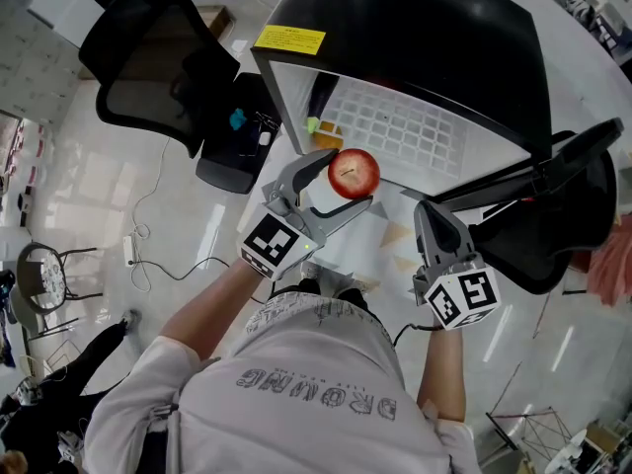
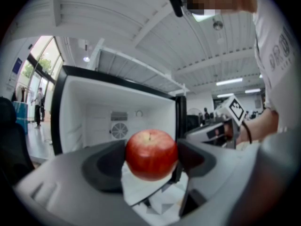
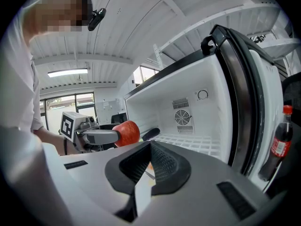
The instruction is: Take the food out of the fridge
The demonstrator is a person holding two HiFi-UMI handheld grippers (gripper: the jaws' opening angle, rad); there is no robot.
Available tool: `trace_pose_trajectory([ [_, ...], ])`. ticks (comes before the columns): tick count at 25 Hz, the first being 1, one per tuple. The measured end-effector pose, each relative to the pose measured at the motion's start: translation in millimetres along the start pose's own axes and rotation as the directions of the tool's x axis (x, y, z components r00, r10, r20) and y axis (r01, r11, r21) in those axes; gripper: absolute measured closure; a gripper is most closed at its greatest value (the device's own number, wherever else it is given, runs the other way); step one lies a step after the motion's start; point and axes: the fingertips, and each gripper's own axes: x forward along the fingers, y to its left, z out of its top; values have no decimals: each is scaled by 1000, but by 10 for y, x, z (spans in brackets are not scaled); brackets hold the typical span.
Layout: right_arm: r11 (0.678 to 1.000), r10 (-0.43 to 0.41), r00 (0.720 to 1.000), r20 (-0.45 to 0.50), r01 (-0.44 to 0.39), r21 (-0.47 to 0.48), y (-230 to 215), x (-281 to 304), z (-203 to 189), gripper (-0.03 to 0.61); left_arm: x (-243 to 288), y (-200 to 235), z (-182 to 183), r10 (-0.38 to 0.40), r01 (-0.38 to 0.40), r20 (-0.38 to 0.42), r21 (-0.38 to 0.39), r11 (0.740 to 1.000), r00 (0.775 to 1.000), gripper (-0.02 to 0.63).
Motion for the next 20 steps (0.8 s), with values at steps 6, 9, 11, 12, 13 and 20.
trace_pose_trajectory([
  [6,1000,14,1000,-9,-14,2,-9,9,-15,578,33,-27,-9,2,-2,-6,-1,1000,1000,256],
  [9,1000,18,1000,-10,-18,1,-16,16,-16,578,45,-31,-10,2,-3,-8,-3,1000,1000,255],
  [11,1000,21,1000,-10,-21,0,-18,21,-10,578,50,-29,-12,3,-3,-9,-4,1000,1000,255],
  [12,1000,21,1000,-11,-21,0,-22,23,-10,578,53,-28,-13,4,-4,-10,-4,1000,1000,255],
  [13,1000,22,1000,-11,-22,0,-29,23,-15,578,57,-29,-14,3,-3,-10,-3,1000,1000,256],
  [20,1000,25,1000,-18,-25,-3,-42,38,-31,578,84,-37,-37,-4,4,-17,-3,1000,1000,256],
])
